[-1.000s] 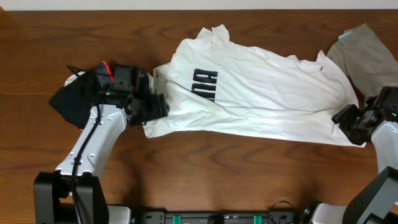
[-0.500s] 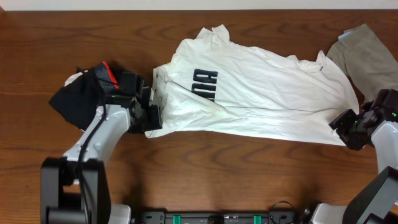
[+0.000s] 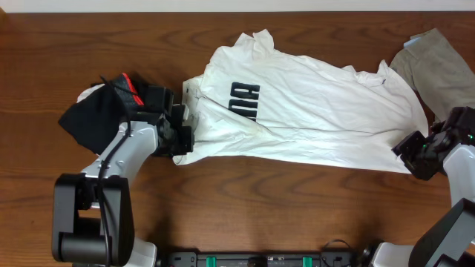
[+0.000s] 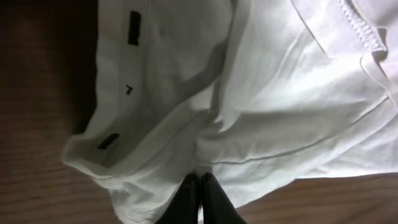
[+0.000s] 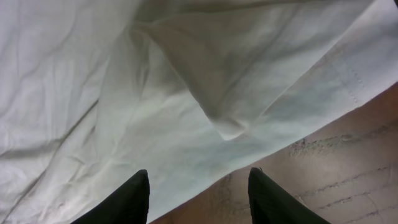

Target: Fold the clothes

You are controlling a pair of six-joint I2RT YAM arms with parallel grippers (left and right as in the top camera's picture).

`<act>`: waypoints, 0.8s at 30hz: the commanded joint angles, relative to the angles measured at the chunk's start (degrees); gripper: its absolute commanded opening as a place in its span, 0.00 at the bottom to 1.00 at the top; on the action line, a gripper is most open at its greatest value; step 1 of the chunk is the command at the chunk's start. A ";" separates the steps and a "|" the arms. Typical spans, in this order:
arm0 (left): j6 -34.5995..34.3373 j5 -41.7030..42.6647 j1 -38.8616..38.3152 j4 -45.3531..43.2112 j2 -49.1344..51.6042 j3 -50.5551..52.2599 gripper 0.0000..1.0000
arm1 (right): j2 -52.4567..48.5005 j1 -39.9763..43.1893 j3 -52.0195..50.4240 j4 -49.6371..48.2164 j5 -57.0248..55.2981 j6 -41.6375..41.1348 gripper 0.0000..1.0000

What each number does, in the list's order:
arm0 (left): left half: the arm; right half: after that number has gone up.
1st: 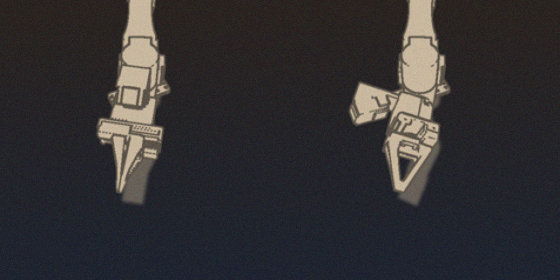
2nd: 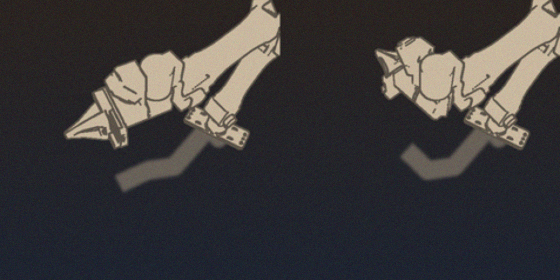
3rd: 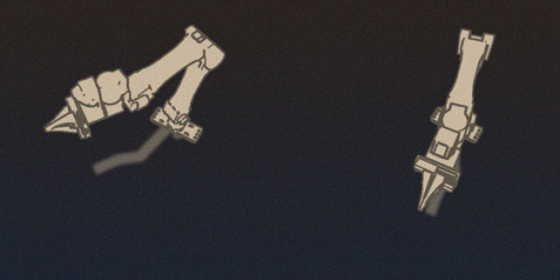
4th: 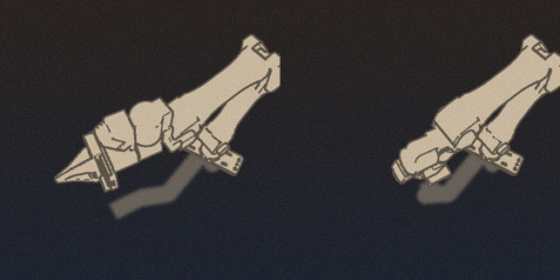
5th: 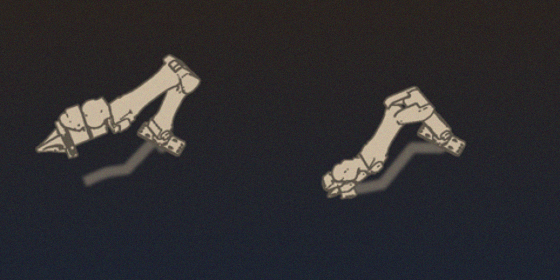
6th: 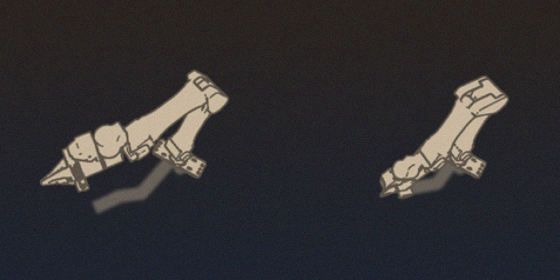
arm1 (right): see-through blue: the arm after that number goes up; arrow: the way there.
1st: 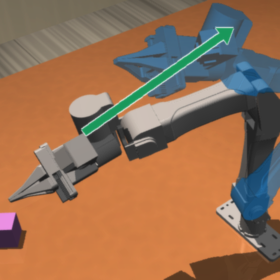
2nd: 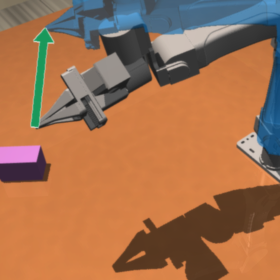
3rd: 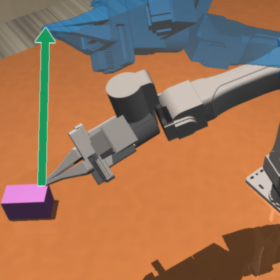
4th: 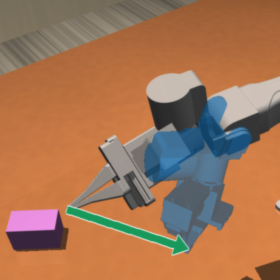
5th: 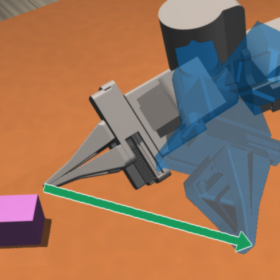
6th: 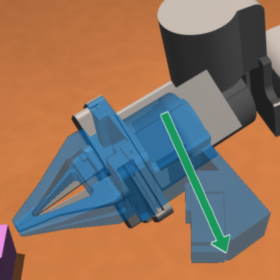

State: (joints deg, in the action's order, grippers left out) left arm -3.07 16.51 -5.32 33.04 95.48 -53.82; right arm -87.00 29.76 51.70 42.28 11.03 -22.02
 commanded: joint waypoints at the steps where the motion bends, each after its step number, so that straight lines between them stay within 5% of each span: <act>1: 1.33 -0.96 1.88 0.44 0.28 -2.71 0.06 | -0.33 -0.52 0.79 0.44 -1.16 0.48 0.50; 9: 1.33 -0.94 5.33 2.43 0.28 -3.96 0.06 | -0.33 2.58 0.79 -0.13 -7.43 0.39 0.59; 16: 1.33 -0.94 5.42 2.47 0.28 -3.96 0.06 | -0.35 4.66 0.76 -3.87 3.82 0.42 0.41; 20: 1.33 -0.94 5.40 2.47 0.28 -3.96 0.06 | -0.35 1.75 0.02 -3.26 3.04 1.09 0.52; 24: 1.33 -0.94 5.42 2.47 0.28 -3.96 0.06 | -0.46 -1.53 -1.40 -4.85 -5.90 -0.24 0.53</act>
State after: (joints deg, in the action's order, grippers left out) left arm -2.70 16.32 -0.27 35.40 95.48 -56.66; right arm -87.00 30.57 51.51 38.06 11.00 -21.47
